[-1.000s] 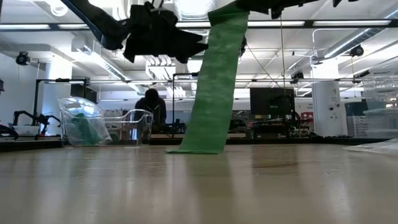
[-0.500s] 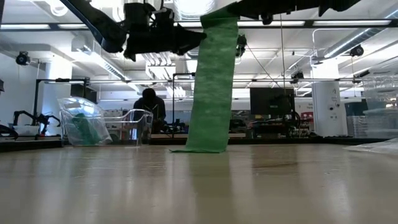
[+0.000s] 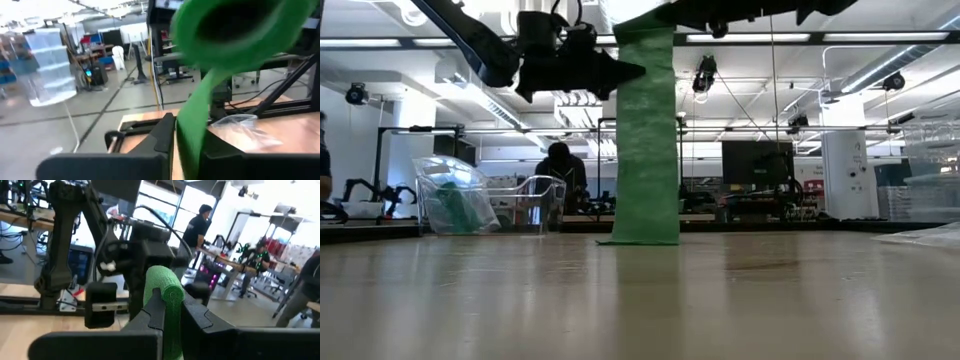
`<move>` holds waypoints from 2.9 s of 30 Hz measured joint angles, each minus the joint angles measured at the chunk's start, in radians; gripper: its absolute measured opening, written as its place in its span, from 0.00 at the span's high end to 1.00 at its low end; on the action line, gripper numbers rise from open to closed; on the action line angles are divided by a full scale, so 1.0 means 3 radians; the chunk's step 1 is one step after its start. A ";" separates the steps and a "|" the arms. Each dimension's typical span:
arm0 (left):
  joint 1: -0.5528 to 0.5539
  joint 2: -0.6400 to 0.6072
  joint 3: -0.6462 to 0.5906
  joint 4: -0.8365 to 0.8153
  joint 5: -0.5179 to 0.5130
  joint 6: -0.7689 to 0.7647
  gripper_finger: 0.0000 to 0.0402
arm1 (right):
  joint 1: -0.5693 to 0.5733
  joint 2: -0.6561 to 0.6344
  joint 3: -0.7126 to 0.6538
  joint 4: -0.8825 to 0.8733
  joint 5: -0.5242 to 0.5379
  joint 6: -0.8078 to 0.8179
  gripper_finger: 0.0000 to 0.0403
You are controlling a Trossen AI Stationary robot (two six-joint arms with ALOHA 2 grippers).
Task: Roll bandage
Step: Roll the green bandage
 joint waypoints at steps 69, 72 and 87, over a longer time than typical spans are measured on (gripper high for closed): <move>-0.0595 -0.0629 0.1225 -0.2054 -0.0053 0.0447 0.33 | -0.0280 -0.0235 0.0077 0.0255 -0.1379 -0.0914 0.95; -0.0588 -0.0651 0.1231 -0.2064 -0.0097 0.0451 0.37 | -0.0280 -0.0236 0.0087 0.0260 -0.1380 -0.0844 0.95; -0.0586 -0.0662 0.1230 -0.2101 -0.0128 0.0456 0.92 | -0.0280 -0.0235 0.0097 0.0267 -0.1372 -0.0204 0.87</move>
